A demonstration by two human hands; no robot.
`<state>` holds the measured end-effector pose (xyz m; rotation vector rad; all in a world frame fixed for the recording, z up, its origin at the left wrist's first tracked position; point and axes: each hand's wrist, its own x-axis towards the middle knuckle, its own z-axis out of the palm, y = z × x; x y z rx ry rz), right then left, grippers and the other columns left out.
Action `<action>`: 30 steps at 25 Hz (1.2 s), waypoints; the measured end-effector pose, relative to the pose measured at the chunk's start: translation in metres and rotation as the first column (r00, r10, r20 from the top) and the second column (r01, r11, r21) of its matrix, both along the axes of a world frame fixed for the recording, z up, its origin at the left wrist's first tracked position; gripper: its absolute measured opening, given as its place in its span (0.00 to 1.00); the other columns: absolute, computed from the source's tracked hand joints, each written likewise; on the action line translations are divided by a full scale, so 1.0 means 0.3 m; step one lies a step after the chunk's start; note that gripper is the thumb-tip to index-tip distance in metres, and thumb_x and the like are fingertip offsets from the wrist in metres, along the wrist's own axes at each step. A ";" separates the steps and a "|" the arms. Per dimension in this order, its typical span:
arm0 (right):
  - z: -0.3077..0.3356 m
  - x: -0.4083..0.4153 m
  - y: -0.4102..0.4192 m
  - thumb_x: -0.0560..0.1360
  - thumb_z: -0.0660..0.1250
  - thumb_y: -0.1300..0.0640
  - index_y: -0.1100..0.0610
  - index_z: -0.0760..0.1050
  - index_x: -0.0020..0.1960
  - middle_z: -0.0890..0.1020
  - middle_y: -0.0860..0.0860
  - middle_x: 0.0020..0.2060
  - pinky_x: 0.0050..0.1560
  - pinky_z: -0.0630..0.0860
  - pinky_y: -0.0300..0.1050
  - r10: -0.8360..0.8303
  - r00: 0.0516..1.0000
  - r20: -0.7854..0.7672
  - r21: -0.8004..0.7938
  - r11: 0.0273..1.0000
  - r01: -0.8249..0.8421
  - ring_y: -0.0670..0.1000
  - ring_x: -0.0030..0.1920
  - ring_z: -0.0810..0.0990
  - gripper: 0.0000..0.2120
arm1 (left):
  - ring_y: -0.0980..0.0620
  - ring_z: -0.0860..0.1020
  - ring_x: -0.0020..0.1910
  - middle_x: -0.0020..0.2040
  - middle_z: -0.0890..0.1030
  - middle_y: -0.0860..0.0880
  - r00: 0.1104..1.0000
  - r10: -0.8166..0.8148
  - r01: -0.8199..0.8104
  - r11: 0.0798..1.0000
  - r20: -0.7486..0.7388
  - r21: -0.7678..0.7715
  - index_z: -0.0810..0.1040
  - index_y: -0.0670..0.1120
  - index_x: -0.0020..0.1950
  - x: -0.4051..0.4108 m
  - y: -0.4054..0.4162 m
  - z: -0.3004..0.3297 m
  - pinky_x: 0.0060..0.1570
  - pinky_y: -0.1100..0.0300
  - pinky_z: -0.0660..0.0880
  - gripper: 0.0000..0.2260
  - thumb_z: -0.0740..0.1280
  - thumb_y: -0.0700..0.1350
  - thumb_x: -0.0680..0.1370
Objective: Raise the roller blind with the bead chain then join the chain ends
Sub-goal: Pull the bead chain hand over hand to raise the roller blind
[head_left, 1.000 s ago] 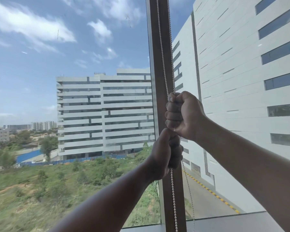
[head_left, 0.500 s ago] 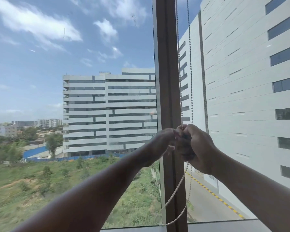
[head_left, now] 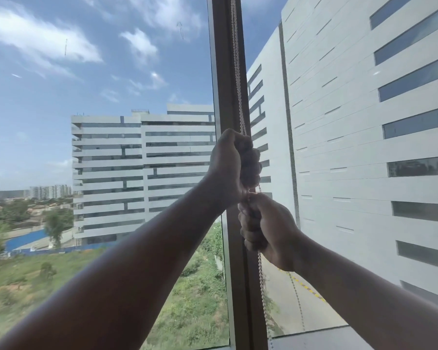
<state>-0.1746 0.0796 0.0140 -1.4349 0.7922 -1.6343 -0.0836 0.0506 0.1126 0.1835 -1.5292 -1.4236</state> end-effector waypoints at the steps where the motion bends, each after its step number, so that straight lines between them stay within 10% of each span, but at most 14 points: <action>1: -0.005 -0.001 0.006 0.82 0.55 0.55 0.50 0.65 0.29 0.59 0.47 0.23 0.26 0.49 0.42 0.007 1.000 -0.003 0.006 1.000 -0.007 0.49 0.24 0.51 0.22 | 0.52 0.47 0.25 0.30 0.50 0.51 1.000 -0.010 0.009 1.000 -0.018 -0.021 0.48 0.52 0.40 -0.004 -0.006 -0.010 0.26 0.63 0.47 0.11 0.52 0.42 0.73; 9: -0.201 -0.003 0.021 0.82 0.55 0.56 0.53 0.65 0.31 0.55 0.53 0.29 0.34 0.47 0.50 0.036 0.996 -0.076 0.213 0.977 -0.019 0.52 0.30 0.50 0.20 | 0.54 0.51 0.21 0.24 0.55 0.53 0.997 -0.078 0.077 0.995 0.009 0.069 0.51 0.52 0.36 0.001 -0.072 -0.257 0.22 0.69 0.55 0.12 0.53 0.44 0.75; 13: -0.224 -0.053 0.023 0.80 0.54 0.60 0.56 0.78 0.42 0.81 0.55 0.37 0.40 0.65 0.48 -0.057 0.946 -0.318 0.262 0.954 0.146 0.52 0.36 0.75 0.15 | 0.54 0.53 0.20 0.23 0.58 0.52 0.997 -0.081 0.078 0.992 0.020 0.098 0.58 0.51 0.31 0.026 -0.102 -0.360 0.21 0.68 0.56 0.15 0.53 0.44 0.77; 16: -0.047 -0.087 -0.001 0.79 0.53 0.58 0.58 0.80 0.56 0.85 0.53 0.48 0.53 0.66 0.53 -0.212 0.953 -0.218 0.134 0.960 0.244 0.54 0.51 0.79 0.18 | 0.54 0.53 0.20 0.22 0.61 0.53 0.992 -0.080 0.078 0.996 0.093 0.034 0.67 0.50 0.25 0.043 -0.093 -0.363 0.24 0.64 0.51 0.21 0.50 0.45 0.78; 22: 0.378 0.007 0.022 0.83 0.54 0.59 0.59 0.79 0.59 0.86 0.55 0.37 0.38 0.72 0.46 -0.084 0.990 0.109 -0.098 0.991 0.095 0.53 0.34 0.82 0.15 | 0.53 0.49 0.26 0.28 0.53 0.51 0.989 -0.042 0.038 0.999 0.143 0.033 0.50 0.50 0.37 0.008 -0.045 -0.352 0.25 0.63 0.47 0.12 0.53 0.44 0.76; 26: 0.388 0.023 0.038 0.87 0.54 0.59 0.57 0.78 0.55 0.69 0.46 0.24 0.26 0.55 0.40 -0.125 0.980 0.157 -0.128 0.981 0.146 0.46 0.24 0.59 0.13 | 0.50 0.65 0.26 0.26 0.70 0.48 0.933 -0.024 0.093 0.980 0.359 -0.176 0.65 0.51 0.29 0.056 -0.024 -0.315 0.29 0.59 0.61 0.14 0.55 0.47 0.75; 30: 0.385 -0.019 0.066 0.87 0.53 0.60 0.57 0.74 0.52 0.64 0.46 0.23 0.20 0.56 0.38 -0.058 0.987 0.151 -0.165 0.983 0.083 0.45 0.21 0.57 0.12 | 0.55 0.80 0.37 0.44 0.87 0.42 0.822 0.305 -0.029 0.866 0.481 -0.500 0.81 0.48 0.39 0.138 0.000 -0.128 0.36 0.66 0.72 0.15 0.55 0.50 0.73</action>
